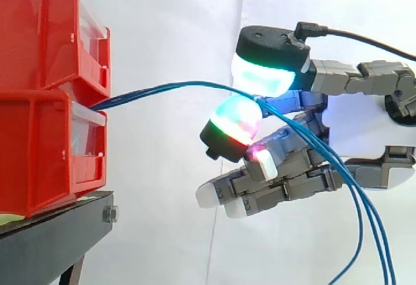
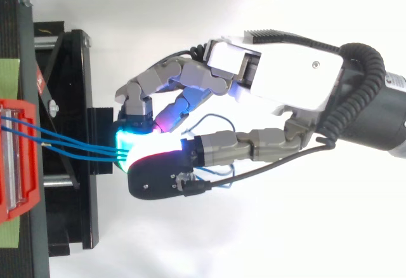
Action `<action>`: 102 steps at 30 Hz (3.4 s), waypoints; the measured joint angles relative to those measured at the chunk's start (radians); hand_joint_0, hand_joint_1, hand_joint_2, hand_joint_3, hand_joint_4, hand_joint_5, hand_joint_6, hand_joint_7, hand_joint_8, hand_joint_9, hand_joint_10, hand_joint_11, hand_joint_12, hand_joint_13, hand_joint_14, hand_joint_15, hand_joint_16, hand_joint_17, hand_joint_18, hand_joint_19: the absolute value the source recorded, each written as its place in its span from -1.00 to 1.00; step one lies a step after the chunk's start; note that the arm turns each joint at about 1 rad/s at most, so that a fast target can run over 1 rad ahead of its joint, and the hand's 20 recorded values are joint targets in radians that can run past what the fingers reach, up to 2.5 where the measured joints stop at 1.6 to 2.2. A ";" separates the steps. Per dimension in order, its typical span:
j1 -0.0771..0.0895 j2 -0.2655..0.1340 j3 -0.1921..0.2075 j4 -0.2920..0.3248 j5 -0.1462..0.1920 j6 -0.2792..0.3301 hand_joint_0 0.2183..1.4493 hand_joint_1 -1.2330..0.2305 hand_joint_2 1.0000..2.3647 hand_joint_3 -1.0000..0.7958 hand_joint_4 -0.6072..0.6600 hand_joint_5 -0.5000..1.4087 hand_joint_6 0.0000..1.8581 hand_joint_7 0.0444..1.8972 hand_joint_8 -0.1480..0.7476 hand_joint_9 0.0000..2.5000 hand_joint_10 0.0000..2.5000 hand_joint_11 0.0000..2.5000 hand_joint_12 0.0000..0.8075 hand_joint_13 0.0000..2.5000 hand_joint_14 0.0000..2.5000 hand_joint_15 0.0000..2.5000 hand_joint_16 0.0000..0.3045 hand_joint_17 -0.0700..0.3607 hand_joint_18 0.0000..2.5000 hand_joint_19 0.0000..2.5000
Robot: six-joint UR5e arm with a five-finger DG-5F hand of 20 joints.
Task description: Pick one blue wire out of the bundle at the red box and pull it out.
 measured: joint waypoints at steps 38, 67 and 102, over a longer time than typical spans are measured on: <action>0.006 0.000 0.000 0.008 0.002 0.070 -0.31 -0.41 -0.96 -0.10 0.01 -0.69 -0.01 0.28 0.01 -0.30 -0.98 -0.30 -0.15 -0.67 -0.99 -0.79 -0.70 -0.19 -0.90 -0.70; 0.005 0.000 0.000 -0.008 0.002 0.119 -0.31 -0.47 -1.00 -0.44 0.13 -0.73 -0.04 0.11 -0.08 -0.51 -0.98 -0.34 -0.13 -0.89 -0.99 -0.88 -0.66 -0.13 -1.00 -0.72; -0.001 0.000 0.000 -0.063 -0.005 0.126 -0.29 -0.46 -0.96 -0.06 0.01 -0.70 -0.03 0.26 -0.04 -0.42 -0.98 -0.35 -0.13 -0.83 -0.99 -0.86 -0.67 -0.15 -0.99 -0.71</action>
